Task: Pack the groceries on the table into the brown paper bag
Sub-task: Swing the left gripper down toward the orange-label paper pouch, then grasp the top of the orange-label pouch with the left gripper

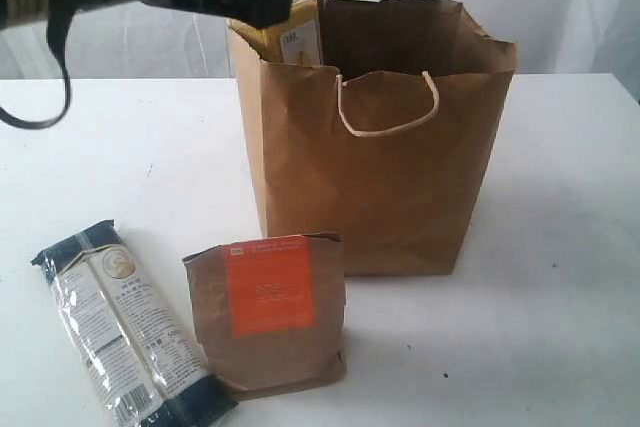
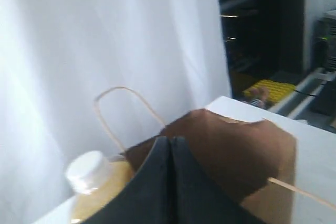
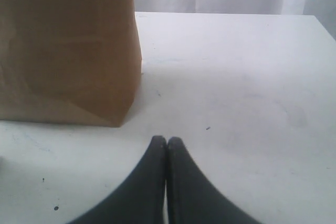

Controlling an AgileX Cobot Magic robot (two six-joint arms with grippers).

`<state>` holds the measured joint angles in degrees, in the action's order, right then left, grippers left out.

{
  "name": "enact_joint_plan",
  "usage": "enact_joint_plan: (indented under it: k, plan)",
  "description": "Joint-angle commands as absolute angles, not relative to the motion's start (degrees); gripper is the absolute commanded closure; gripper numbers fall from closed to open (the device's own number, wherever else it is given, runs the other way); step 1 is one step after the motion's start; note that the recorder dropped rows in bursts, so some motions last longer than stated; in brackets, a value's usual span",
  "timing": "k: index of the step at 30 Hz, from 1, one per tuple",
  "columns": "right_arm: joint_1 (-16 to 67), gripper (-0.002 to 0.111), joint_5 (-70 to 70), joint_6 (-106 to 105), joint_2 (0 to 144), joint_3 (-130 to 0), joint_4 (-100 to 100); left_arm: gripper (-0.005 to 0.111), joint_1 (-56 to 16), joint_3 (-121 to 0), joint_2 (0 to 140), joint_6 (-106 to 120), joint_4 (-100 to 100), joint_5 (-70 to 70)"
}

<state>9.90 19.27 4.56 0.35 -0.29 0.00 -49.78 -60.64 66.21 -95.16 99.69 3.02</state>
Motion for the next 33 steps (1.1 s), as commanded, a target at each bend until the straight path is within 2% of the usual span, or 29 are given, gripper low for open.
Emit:
enact_joint_plan:
  k: [1, 4, 7, 9, 12, 15, 16, 18, 19, 20, 22, 28, 33]
  plan:
    - [9.7, 0.108, 19.21, 4.74, 0.0, 0.0, 0.0, 0.107, -49.77, -60.44, 63.97, -90.37, 99.95, -7.3]
    - [9.7, 0.108, 19.21, 4.74, 0.0, 0.0, 0.0, 0.107, -49.77, -60.44, 62.96, -85.75, 98.82, -12.64]
    - [9.7, 0.108, 19.21, 4.74, 0.0, 0.0, 0.0, 0.107, -49.77, -60.44, 61.54, -72.91, 88.38, -20.28]
    - [9.7, 0.108, 19.21, 4.74, 0.0, 0.0, 0.0, 0.107, -49.77, -60.44, 60.27, -59.01, 74.84, -25.54]
    - [9.7, 0.108, 19.21, 4.74, 0.0, 0.0, 0.0, 0.107, -49.77, -60.44, 58.87, -27.75, 38.48, -32.24]
    - [9.7, 0.108, 19.21, 4.74, 0.0, 0.0, 0.0, 0.107, -49.88, -60.44, 58.75, -9.8, 17.7, -37.5]
    - [9.7, 0.108, 19.21, 4.74, 0.0, 0.0, 0.0, 0.103, -49.88, -60.44, 58.75, -5.94, 14.05, -38.94]
    - [9.7, 0.108, 19.21, 4.74, 0.0, 0.0, 0.0, 0.085, -49.88, -60.44, 58.75, 0.0, 7.83, -40.52]
    - [9.7, 0.108, 19.21, 4.74, 0.0, 0.0, 0.0, 0.071, -49.88, -60.44, 59.02, 2.96, 5.39, -41.1]
    - [9.7, 0.108, 19.21, 4.74, 0.0, 0.0, 0.0, 0.052, -49.98, -59.84, 59.34, 5.37, 2.71, -40.62]
    - [9.7, 0.108, 19.21, 4.74, 0.0, 0.0, 0.0, 0.028, -50.07, -58.17, 60.34, 7.92, 1.95, -37.99]
    - [9.7, 0.108, 19.21, 4.74, 0.0, 0.0, 0.0, 0.03, -50.07, -57.36, 64.84, 19.23, 0.0, -34.31]
    - [9.7, 0.108, 19.21, 4.74, 0.0, 0.0, 0.0, 0.03, -50.07, -57.36, 68.6, 20.02, -1.49, -28.98]
